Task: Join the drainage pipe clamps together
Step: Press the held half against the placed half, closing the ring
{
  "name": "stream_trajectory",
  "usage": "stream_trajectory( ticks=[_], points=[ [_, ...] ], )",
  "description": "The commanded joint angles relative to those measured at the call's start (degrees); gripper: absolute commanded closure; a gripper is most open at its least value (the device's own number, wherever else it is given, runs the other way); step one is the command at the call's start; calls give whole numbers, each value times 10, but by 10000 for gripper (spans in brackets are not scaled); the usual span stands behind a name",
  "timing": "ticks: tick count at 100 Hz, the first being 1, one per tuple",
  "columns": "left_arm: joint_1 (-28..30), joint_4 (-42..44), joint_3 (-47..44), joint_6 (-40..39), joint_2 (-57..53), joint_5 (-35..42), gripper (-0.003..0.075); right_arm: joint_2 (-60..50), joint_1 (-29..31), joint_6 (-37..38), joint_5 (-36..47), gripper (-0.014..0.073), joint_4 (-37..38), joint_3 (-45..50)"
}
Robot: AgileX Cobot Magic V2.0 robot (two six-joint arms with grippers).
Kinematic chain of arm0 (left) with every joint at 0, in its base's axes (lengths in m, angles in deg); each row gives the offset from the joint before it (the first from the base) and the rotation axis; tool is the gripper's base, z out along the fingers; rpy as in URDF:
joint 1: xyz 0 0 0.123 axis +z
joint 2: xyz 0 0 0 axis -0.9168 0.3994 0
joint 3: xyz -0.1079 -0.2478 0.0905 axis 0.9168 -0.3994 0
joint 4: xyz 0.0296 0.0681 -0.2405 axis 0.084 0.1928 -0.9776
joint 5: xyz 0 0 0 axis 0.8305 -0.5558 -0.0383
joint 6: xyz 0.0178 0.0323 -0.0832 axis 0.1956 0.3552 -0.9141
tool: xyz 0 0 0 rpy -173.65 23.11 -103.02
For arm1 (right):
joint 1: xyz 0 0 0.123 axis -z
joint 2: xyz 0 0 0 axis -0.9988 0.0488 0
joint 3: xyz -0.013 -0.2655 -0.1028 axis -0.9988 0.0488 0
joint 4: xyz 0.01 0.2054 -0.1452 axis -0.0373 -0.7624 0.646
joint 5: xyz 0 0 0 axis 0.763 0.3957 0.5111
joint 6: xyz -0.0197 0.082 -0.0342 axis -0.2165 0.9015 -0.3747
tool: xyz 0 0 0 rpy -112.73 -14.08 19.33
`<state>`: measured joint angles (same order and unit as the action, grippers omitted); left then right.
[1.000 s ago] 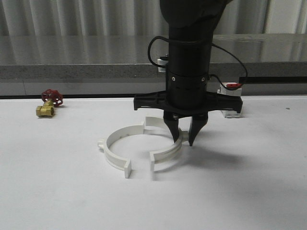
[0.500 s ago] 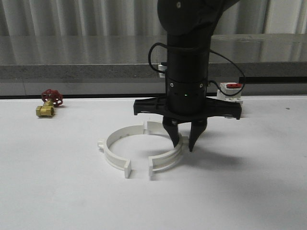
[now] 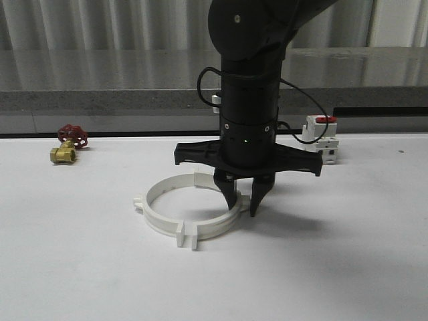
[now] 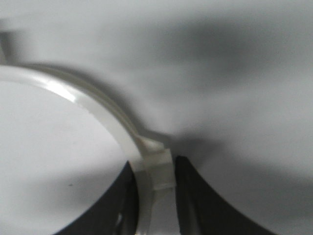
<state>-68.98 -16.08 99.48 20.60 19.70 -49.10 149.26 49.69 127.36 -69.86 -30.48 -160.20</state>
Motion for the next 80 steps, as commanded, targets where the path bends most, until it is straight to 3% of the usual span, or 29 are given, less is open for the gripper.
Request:
stream_trajectory(
  ticks=[1, 35, 54, 80],
  points=[
    [1, -5, 17, 2, 0, 39, 741, -19, -1, 9, 22, 650, -4, -14],
    [1, -5, 17, 2, 0, 39, 741, -16, -1, 13, 32, 624, -13, -14],
    [1, -5, 17, 2, 0, 39, 741, -16, -1, 13, 50, 481, -16, -14],
    [1, -5, 17, 2, 0, 39, 741, -16, -1, 13, 48, 210, -19, -14]
  ],
)
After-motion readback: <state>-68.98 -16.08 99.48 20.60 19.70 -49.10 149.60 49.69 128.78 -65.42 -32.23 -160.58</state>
